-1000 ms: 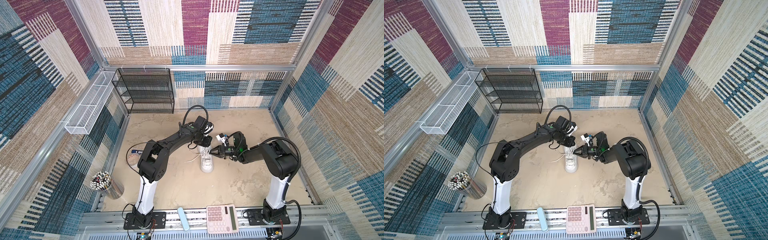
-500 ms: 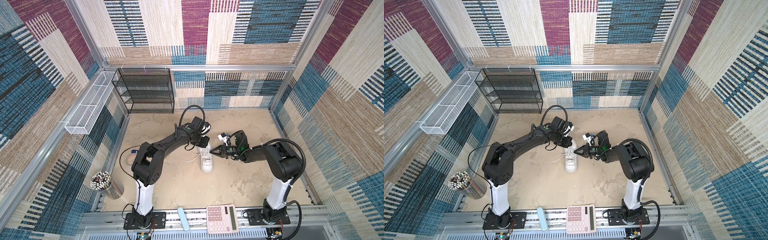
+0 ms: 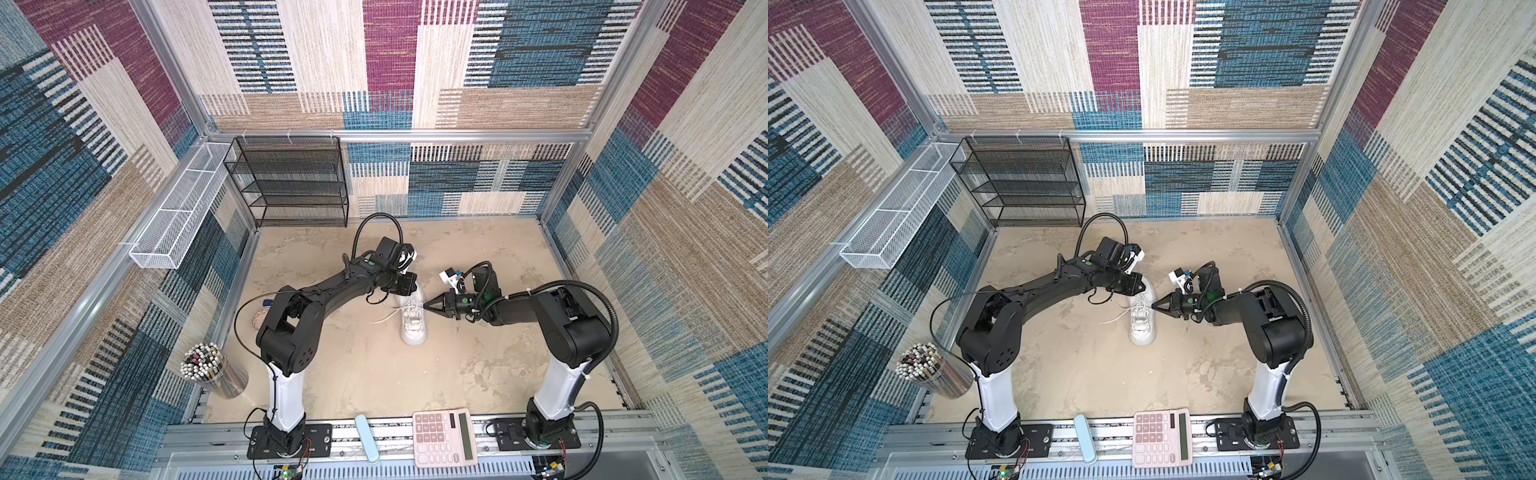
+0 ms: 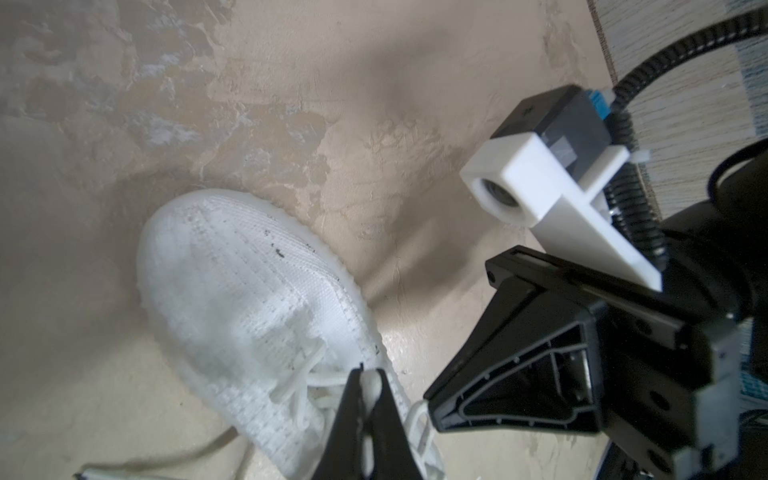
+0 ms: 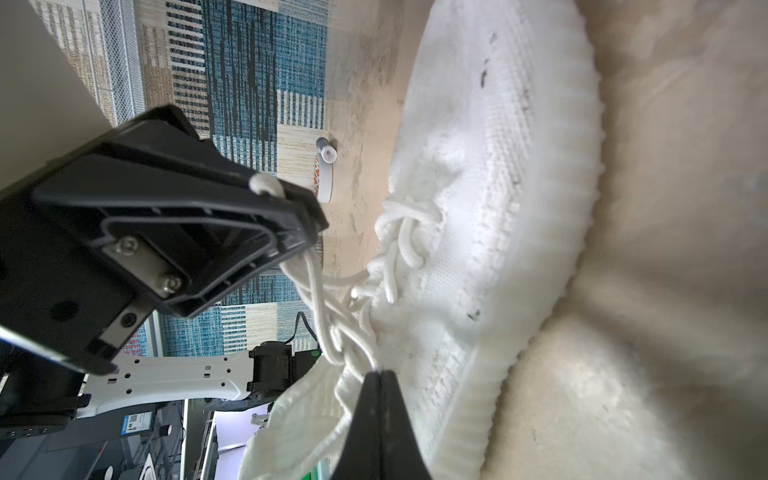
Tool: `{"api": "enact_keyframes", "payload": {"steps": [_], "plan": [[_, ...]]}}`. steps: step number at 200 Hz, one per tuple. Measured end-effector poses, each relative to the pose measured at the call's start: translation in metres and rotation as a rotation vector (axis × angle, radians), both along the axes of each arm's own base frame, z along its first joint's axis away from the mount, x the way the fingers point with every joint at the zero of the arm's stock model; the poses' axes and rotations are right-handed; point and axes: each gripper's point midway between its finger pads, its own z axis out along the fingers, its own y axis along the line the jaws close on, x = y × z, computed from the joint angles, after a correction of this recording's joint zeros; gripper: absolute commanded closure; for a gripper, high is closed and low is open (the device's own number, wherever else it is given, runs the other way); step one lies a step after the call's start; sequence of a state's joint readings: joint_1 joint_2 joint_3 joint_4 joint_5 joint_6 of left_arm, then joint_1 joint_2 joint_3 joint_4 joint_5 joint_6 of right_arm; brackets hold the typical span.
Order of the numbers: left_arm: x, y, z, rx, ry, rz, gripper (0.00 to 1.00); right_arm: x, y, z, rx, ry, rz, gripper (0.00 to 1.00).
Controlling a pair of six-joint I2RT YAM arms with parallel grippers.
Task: Tie the shoes
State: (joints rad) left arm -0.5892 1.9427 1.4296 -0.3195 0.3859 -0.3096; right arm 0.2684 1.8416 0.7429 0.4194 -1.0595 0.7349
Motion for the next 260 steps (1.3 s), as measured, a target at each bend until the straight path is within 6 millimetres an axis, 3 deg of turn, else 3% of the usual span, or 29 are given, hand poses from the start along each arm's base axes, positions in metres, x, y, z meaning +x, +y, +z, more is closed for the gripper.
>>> {"api": "enact_keyframes", "payload": {"steps": [71,216,260], "plan": [[0.007,0.009,0.014,-0.045,-0.053,0.057,1.0,-0.005,-0.011,-0.008,-0.044,0.017,-0.035,1.0],[0.031,0.06,-0.005,-0.023,-0.012,0.185,1.0,-0.023,-0.055,-0.015,-0.141,0.027,-0.135,1.0],[0.031,0.059,-0.014,-0.032,0.018,0.174,1.0,-0.024,-0.066,-0.018,-0.148,0.027,-0.158,1.0]]}}
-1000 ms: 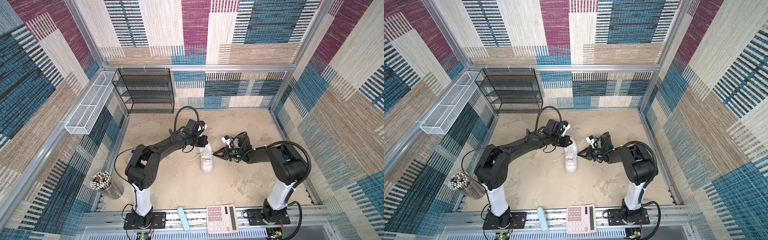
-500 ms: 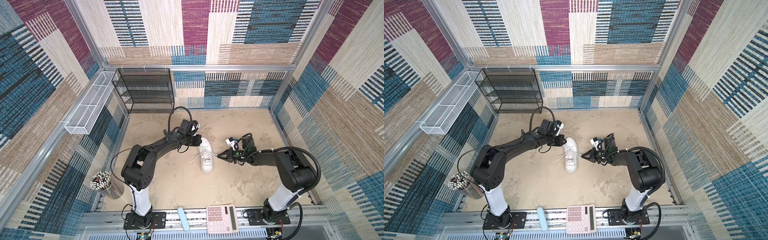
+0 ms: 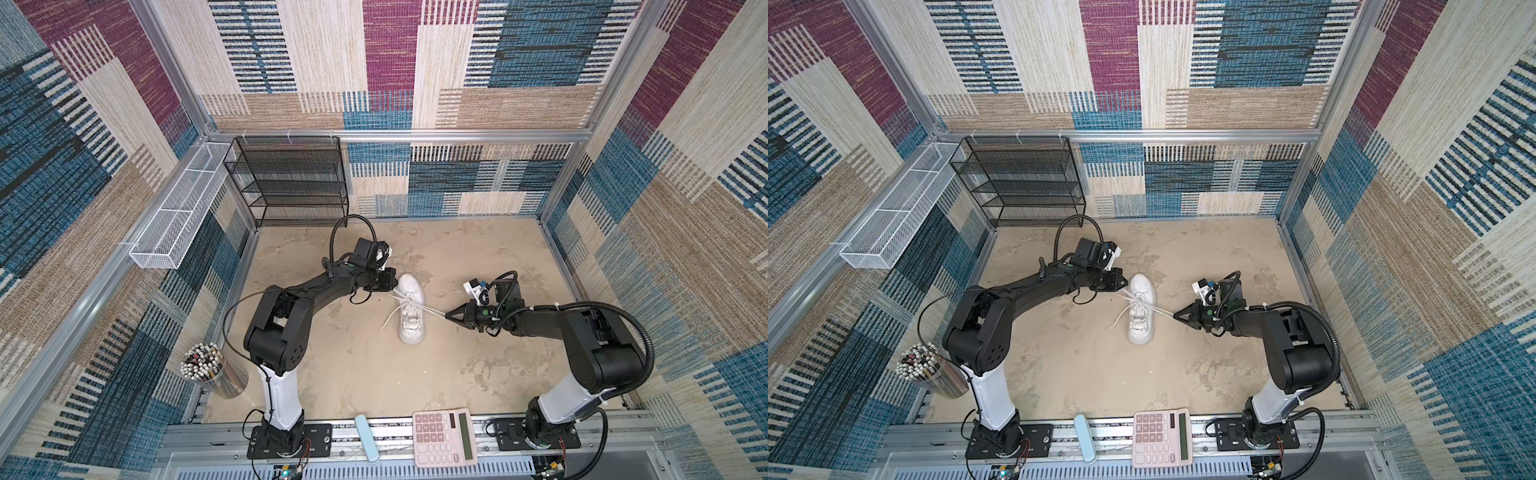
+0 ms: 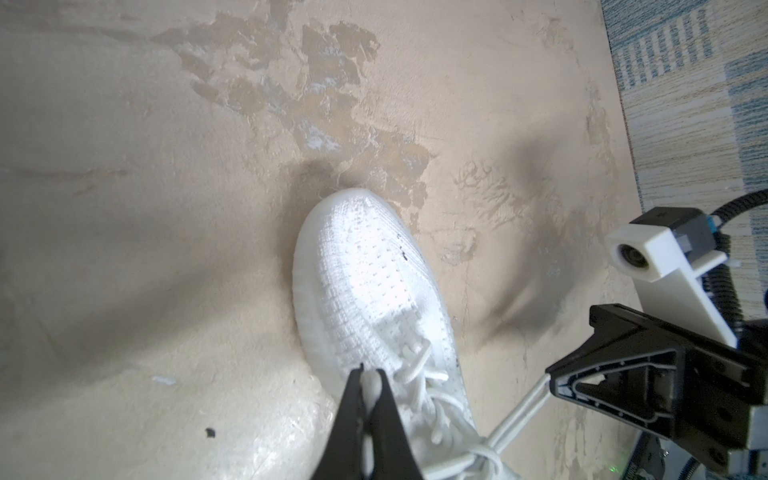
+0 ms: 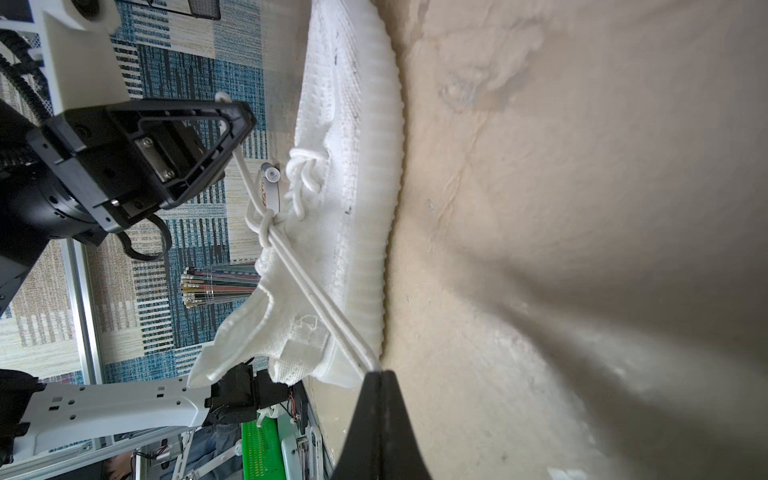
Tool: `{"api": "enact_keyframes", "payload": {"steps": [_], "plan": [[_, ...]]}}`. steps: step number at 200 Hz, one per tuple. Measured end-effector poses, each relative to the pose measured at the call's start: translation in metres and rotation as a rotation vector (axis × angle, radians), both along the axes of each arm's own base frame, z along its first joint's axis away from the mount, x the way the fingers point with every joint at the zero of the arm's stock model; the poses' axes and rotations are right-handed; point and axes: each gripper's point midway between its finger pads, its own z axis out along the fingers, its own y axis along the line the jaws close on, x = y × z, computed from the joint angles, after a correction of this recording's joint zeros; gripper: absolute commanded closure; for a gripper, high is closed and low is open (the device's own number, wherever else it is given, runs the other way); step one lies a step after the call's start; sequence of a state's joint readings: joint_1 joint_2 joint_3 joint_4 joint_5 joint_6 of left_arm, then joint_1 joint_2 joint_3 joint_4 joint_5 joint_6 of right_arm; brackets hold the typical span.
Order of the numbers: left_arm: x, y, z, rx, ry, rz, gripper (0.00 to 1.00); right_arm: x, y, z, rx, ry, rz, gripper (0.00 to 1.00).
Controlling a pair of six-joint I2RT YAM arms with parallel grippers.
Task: Tie the shoes
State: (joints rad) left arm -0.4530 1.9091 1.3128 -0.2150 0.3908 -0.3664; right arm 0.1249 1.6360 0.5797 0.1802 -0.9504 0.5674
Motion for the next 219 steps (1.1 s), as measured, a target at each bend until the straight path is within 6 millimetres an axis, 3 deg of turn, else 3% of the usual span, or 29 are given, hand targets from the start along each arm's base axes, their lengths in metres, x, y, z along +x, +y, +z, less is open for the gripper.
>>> {"api": "enact_keyframes", "payload": {"steps": [45,107,137,182,219], "plan": [[0.007,0.013,0.0,-0.023,0.026,0.015,1.0,-0.006,-0.002,-0.004,0.005,0.005,0.003,1.0],[0.001,0.0,0.0,-0.02,0.023,-0.012,1.0,-0.003,-0.006,-0.007,-0.01,0.008,-0.016,1.0],[0.0,0.015,-0.006,-0.015,0.041,0.022,1.0,-0.002,-0.012,-0.004,-0.006,-0.004,-0.028,1.0],[0.005,0.004,0.002,-0.013,0.017,0.011,1.0,0.005,-0.011,-0.001,-0.007,-0.013,-0.034,1.0],[0.003,0.011,-0.001,0.005,0.023,0.029,1.0,0.008,-0.014,0.002,-0.007,-0.018,-0.045,1.0]]}}
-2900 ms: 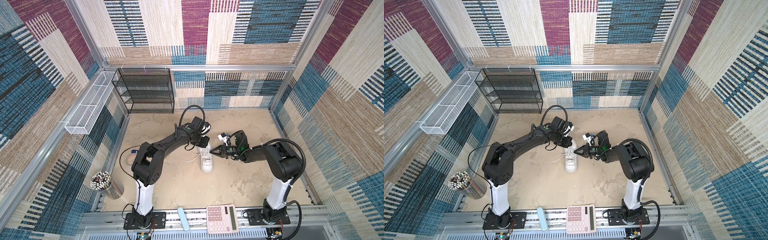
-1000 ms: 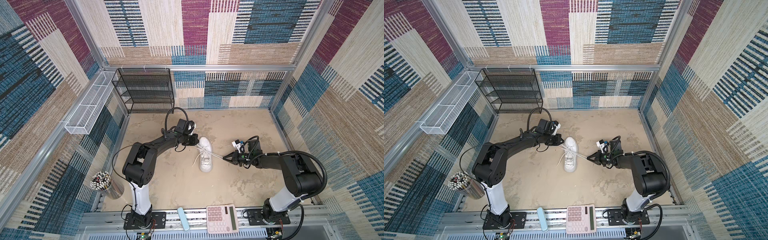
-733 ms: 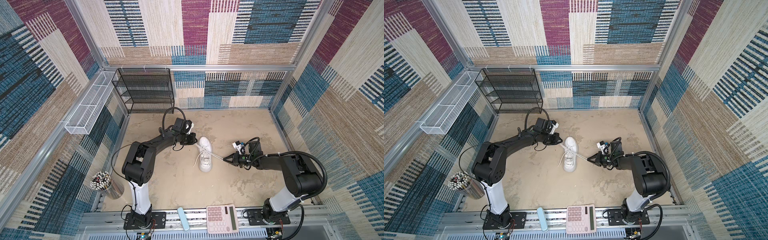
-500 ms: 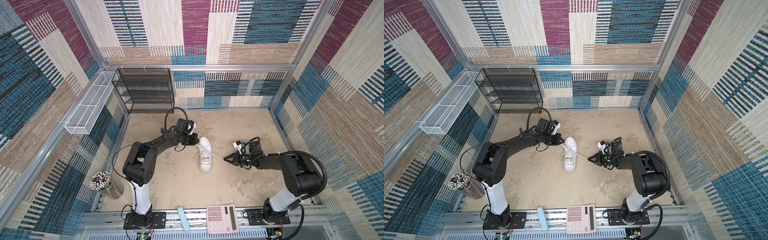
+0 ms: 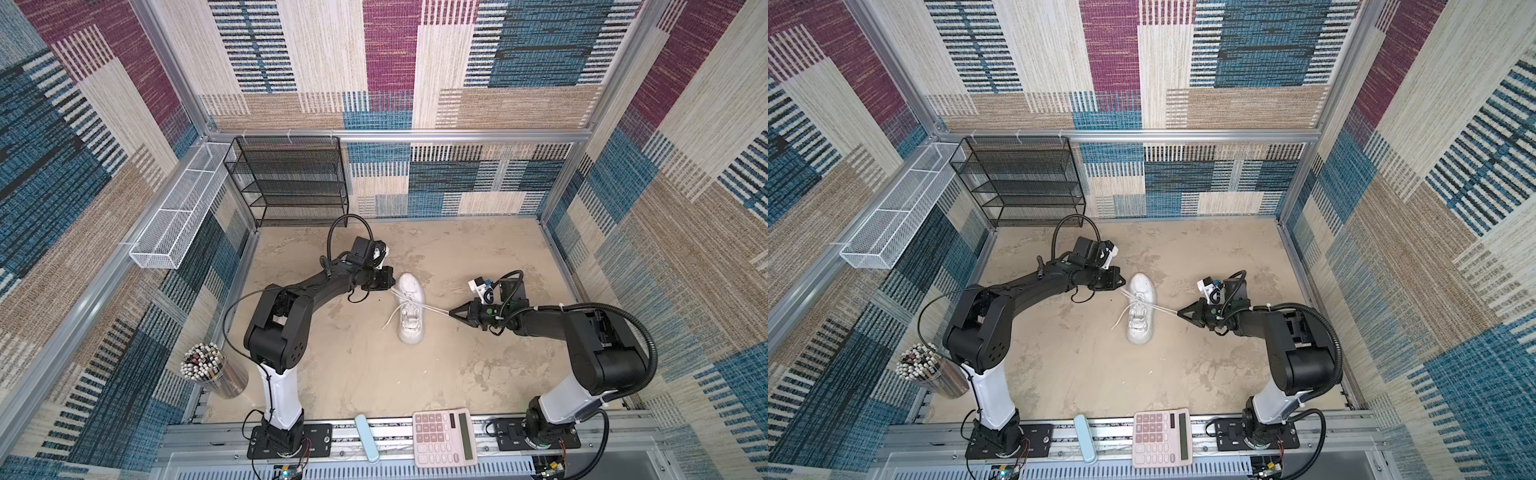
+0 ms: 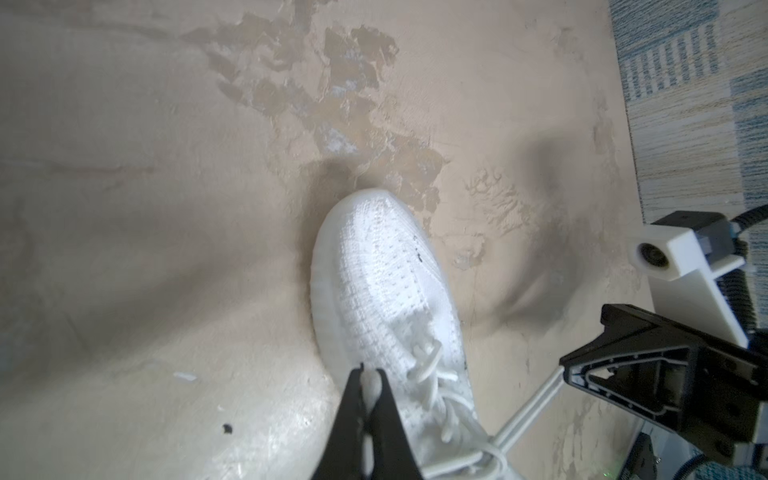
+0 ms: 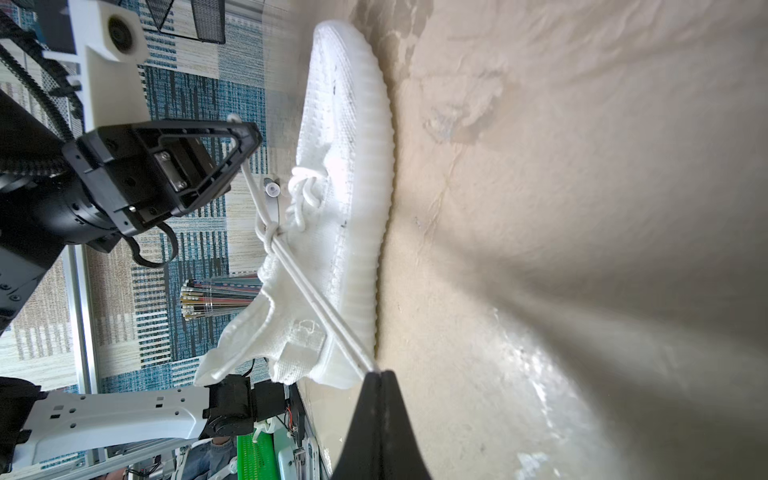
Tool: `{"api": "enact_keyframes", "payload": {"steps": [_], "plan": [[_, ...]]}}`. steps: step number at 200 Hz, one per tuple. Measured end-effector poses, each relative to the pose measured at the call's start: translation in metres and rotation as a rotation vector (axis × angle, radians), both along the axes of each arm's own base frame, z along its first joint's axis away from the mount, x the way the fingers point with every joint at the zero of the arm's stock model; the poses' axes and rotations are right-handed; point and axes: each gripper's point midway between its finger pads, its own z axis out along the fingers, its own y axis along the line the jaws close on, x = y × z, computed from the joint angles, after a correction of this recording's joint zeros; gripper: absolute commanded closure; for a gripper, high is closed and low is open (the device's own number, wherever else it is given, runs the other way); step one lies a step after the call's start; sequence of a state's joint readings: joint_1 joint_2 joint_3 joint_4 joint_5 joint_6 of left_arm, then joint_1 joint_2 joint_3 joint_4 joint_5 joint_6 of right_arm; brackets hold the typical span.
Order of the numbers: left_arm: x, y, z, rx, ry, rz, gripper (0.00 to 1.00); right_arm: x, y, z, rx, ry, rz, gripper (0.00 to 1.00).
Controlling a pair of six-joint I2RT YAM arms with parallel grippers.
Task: Tie the shoes
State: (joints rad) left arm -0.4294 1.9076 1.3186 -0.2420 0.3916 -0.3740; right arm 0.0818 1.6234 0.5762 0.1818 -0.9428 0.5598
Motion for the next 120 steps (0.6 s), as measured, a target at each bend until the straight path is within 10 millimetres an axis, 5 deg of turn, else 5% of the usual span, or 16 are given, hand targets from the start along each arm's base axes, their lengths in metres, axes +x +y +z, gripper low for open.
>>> {"api": "enact_keyframes", "payload": {"steps": [120], "plan": [[-0.009,0.0082,-0.0016,0.031,-0.005,0.03,1.0,0.0045,-0.0027,0.0002,-0.007,0.01,-0.024,1.0]]}}
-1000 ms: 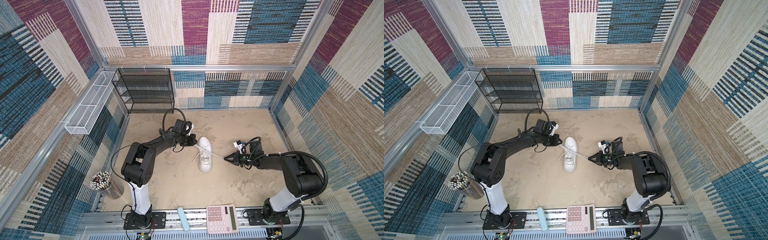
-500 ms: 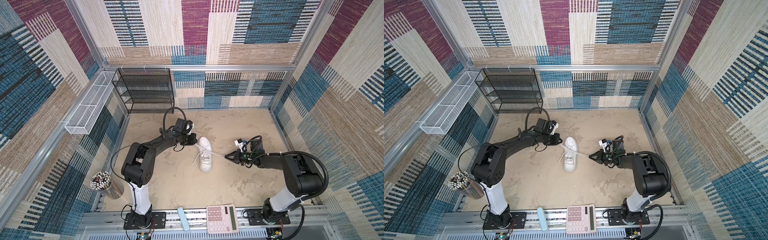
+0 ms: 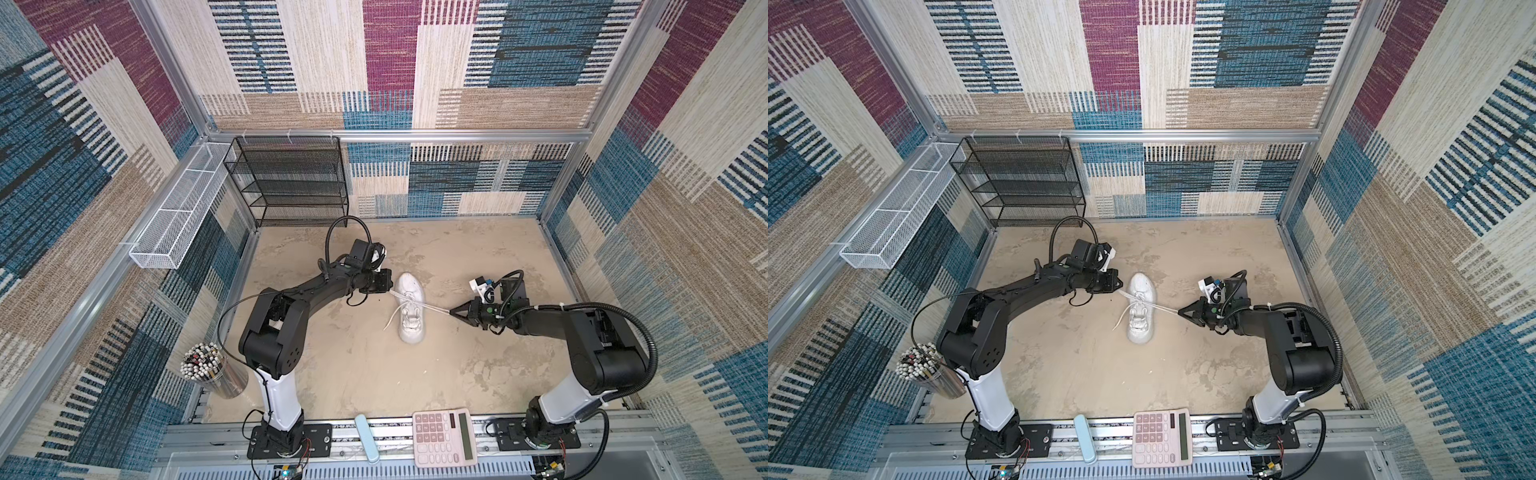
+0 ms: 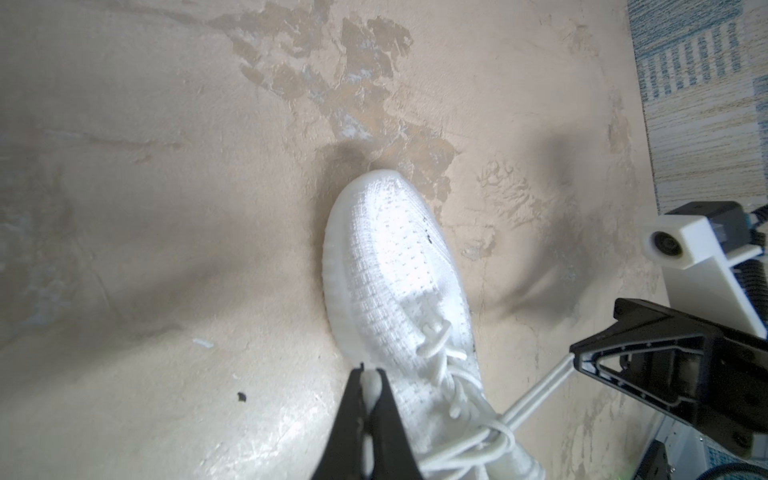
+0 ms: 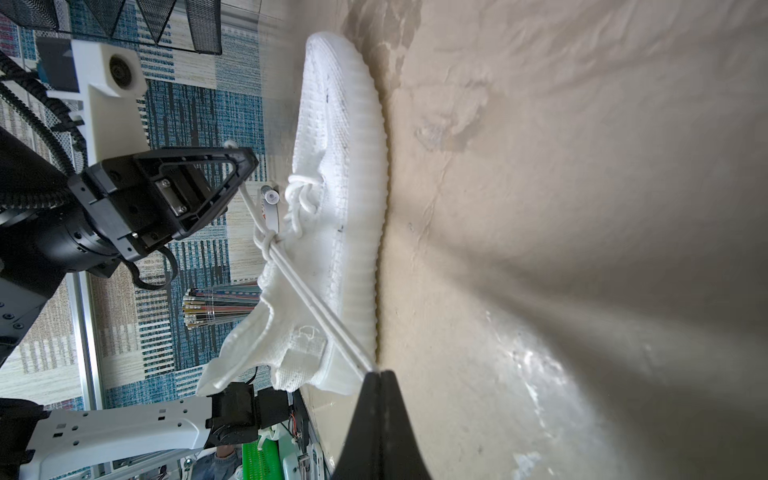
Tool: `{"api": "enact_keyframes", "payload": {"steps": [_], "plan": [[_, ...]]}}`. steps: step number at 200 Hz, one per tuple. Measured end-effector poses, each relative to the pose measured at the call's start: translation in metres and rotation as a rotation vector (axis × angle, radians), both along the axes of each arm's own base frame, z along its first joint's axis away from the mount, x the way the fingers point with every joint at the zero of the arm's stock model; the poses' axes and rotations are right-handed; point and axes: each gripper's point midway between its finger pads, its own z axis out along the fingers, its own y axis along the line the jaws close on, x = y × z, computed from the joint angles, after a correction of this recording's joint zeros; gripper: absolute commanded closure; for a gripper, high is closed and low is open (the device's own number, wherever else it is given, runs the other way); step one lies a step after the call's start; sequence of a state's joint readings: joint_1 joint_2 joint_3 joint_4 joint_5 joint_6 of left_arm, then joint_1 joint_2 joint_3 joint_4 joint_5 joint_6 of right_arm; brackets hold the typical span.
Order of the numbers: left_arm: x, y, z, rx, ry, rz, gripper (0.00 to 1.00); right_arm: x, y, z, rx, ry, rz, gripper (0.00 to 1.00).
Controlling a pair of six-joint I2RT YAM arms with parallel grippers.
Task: Tie the shoes
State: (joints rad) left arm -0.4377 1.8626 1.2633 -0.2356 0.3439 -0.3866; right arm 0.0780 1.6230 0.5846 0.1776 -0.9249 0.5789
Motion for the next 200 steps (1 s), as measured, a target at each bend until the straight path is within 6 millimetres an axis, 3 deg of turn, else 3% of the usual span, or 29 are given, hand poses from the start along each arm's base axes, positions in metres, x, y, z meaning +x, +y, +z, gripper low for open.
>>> {"api": "enact_keyframes", "payload": {"steps": [28,59,93,118,135,164,188,200], "plan": [[-0.001,-0.002,0.0,0.002,0.003,0.0,1.0,0.001,-0.001,-0.001,0.003,0.0,-0.006,1.0],[0.004,-0.018,0.004,0.045,-0.037,-0.009,1.0,0.003,-0.003,-0.003,-0.016,0.011,-0.029,1.0],[0.009,0.021,-0.009,0.086,-0.007,0.088,1.0,0.008,-0.019,-0.001,-0.047,0.001,-0.081,1.0],[0.015,0.029,-0.001,0.108,-0.041,0.12,1.0,0.007,-0.019,-0.004,-0.055,0.014,-0.085,1.0],[0.014,0.027,-0.001,0.105,-0.039,0.114,1.0,0.008,-0.02,-0.004,-0.055,0.023,-0.085,1.0],[0.01,0.002,0.003,0.078,-0.035,0.061,1.0,0.016,-0.019,0.004,-0.065,-0.004,-0.07,1.0],[0.009,-0.005,-0.001,0.057,-0.015,0.05,1.0,0.02,-0.018,0.013,-0.075,-0.034,-0.054,0.82],[0.007,-0.007,-0.001,0.044,-0.003,0.046,0.9,0.019,-0.018,0.015,-0.079,-0.038,-0.05,0.76]]}}
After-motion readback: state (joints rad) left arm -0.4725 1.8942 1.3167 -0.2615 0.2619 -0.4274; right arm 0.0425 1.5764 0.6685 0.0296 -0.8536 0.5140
